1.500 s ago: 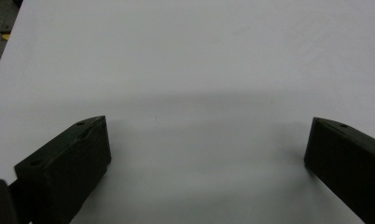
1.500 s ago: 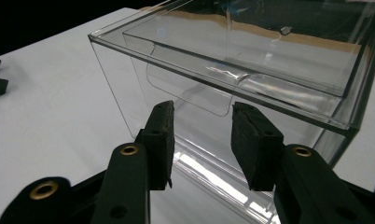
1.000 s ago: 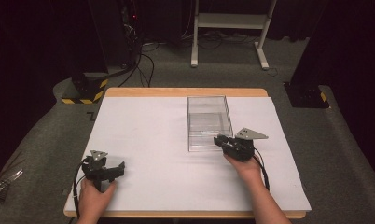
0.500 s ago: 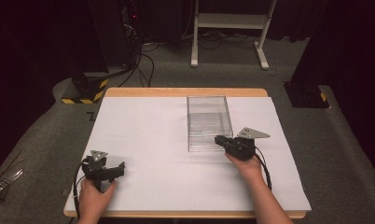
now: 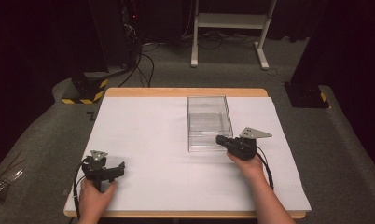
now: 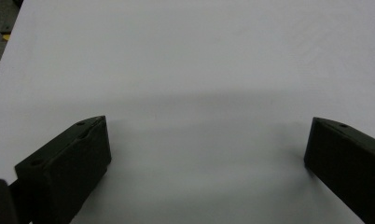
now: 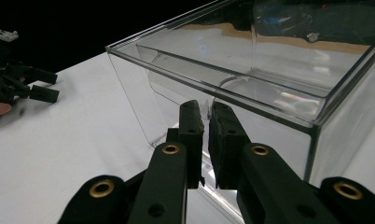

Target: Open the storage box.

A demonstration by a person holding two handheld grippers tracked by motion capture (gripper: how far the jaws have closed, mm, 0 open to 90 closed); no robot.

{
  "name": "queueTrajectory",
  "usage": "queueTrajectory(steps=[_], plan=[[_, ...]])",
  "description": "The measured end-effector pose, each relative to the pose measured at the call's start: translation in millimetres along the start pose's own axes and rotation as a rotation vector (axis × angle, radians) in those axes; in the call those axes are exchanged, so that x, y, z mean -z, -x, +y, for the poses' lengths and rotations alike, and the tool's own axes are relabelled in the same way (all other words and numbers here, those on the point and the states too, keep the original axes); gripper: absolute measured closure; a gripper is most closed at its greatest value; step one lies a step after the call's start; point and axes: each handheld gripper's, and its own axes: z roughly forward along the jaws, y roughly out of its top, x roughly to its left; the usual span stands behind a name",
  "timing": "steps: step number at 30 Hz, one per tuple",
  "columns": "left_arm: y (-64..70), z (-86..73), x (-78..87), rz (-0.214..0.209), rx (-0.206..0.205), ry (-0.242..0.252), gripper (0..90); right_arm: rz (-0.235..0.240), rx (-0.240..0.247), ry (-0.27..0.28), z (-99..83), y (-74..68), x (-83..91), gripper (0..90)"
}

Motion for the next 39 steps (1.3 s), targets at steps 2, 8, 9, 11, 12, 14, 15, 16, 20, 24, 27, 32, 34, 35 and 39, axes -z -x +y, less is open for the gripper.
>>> queueTrajectory(steps=[2, 8, 9, 11, 12, 14, 15, 16, 20, 24, 27, 32, 34, 35, 39], plan=[[0.0, 0.0, 0.0, 0.0, 0.0, 0.0, 0.6, 0.0, 0.006, -0.001, -0.3, -0.7, 1.1, 84.5], [0.0, 0.0, 0.0, 0.0, 0.0, 0.0, 0.6, 0.003, 0.014, 0.002, -1.8, -2.1, 4.3, 85.5], [0.0, 0.0, 0.0, 0.0, 0.0, 0.0, 0.6, 0.004, 0.013, 0.003, -2.7, -3.3, 5.8, 85.7], [0.1, 0.0, 0.0, 0.0, 0.0, 0.0, 0.6, 0.005, 0.017, 0.005, -3.5, -4.0, 7.3, 85.8], [0.1, 0.0, 0.0, 0.0, 0.0, 0.0, 0.6, 0.007, 0.018, 0.004, -4.0, -4.6, 8.2, 85.8], [0.1, 0.0, 0.0, 0.0, 0.0, 0.0, 0.6, 0.009, 0.019, 0.005, -4.6, -5.3, 9.0, 85.9], [0.0, 0.0, 0.0, 0.0, 0.0, 0.0, 0.6, 0.012, 0.022, 0.007, -5.9, -6.5, 10.8, 86.0], [0.0, 0.0, 0.0, 0.0, 0.0, 0.0, 0.6, 0.015, 0.022, 0.008, -6.5, -7.3, 11.7, 86.0], [0.0, 0.0, 0.0, 0.0, 0.0, 0.0, 0.6, 0.017, 0.024, 0.007, -8.4, -10.1, 14.8, 86.2], [0.1, 0.0, 0.0, 0.0, 0.0, 0.0, 0.6, 0.019, 0.01, 0.022, -11.6, -12.7, 22.1, 90.0], [0.0, 0.0, 0.0, 0.0, 0.0, 0.0, 0.6, 0.025, 0.006, 0.03, -12.5, -14.8, 29.2, 90.0], [0.0, 0.1, 0.0, 0.0, 0.0, 0.0, 0.6, 0.008, 0.027, -0.003, -10.7, -17.2, 28.6, 75.7], [0.0, 0.1, 0.0, 0.0, 0.0, -0.001, 0.6, 0.006, 0.021, -0.014, -8.8, -16.8, 24.8, 73.7], [0.0, 0.1, 0.0, 0.0, 0.0, -0.001, 0.6, 0.011, 0.02, -0.018, -7.8, -16.5, 22.5, 73.6], [0.0, 0.1, 0.0, 0.0, 0.0, -0.001, 0.6, 0.021, 0.034, -0.034, -4.8, -16.9, 13.4, 73.7]])
